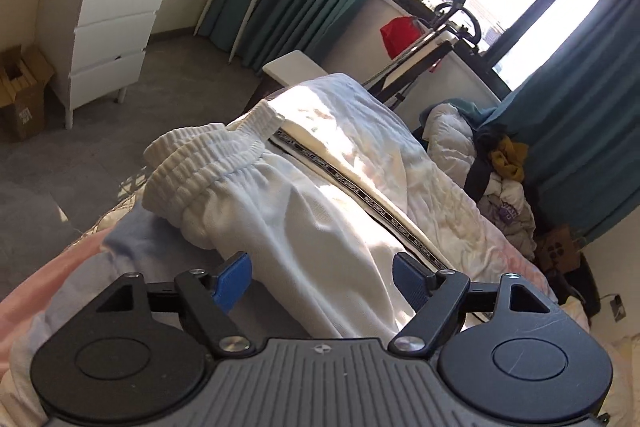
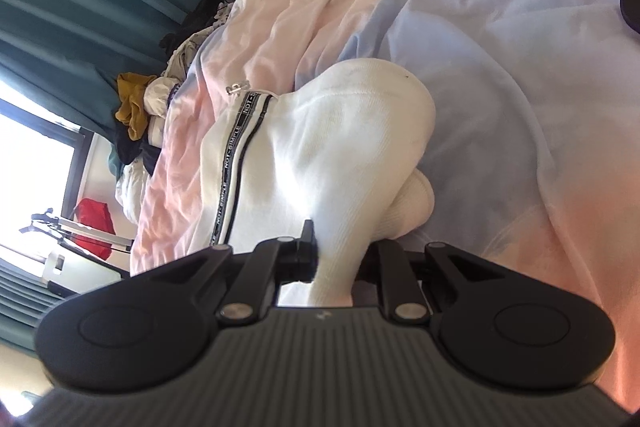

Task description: Fold clothes

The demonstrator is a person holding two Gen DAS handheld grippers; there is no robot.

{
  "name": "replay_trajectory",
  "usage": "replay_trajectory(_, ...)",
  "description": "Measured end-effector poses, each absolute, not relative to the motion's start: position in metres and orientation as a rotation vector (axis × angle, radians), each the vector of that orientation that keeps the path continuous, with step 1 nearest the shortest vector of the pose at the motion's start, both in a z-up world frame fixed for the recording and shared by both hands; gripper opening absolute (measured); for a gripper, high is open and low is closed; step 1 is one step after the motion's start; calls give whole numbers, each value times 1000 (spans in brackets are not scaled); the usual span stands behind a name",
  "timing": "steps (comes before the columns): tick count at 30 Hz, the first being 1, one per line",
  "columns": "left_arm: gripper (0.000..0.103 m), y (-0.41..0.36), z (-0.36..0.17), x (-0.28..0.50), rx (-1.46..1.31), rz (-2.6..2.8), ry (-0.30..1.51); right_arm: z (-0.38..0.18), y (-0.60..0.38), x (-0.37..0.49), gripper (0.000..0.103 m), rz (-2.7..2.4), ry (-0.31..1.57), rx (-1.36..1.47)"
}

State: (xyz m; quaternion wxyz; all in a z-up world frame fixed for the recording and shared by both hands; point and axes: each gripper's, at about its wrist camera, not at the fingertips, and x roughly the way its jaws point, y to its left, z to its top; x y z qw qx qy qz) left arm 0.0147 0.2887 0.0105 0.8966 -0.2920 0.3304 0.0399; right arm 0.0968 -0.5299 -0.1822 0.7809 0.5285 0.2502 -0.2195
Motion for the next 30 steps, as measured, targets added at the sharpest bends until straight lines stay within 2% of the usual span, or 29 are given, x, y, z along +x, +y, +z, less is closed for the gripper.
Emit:
replay_trajectory(7,79,187,21,45,-469,-38,699,-184,-533,98,15,-443,547,1122)
replay_trajectory(18,79,47,-44,113,-322,-187,803,-187,-533,97,15,-402,552,1064)
replay_trajectory(21,76,26,-69,126,-285,-190,828,-189,-533,98,15,-401,553,1065)
replay_trajectory(23,71,20,-84,130,-274,-176,813,-189,-533,97,14,-403,549,1073)
replay_trajectory(30,71,9,-115,126,-181,-166,803,-187,-530,97,15,-419,540,1067)
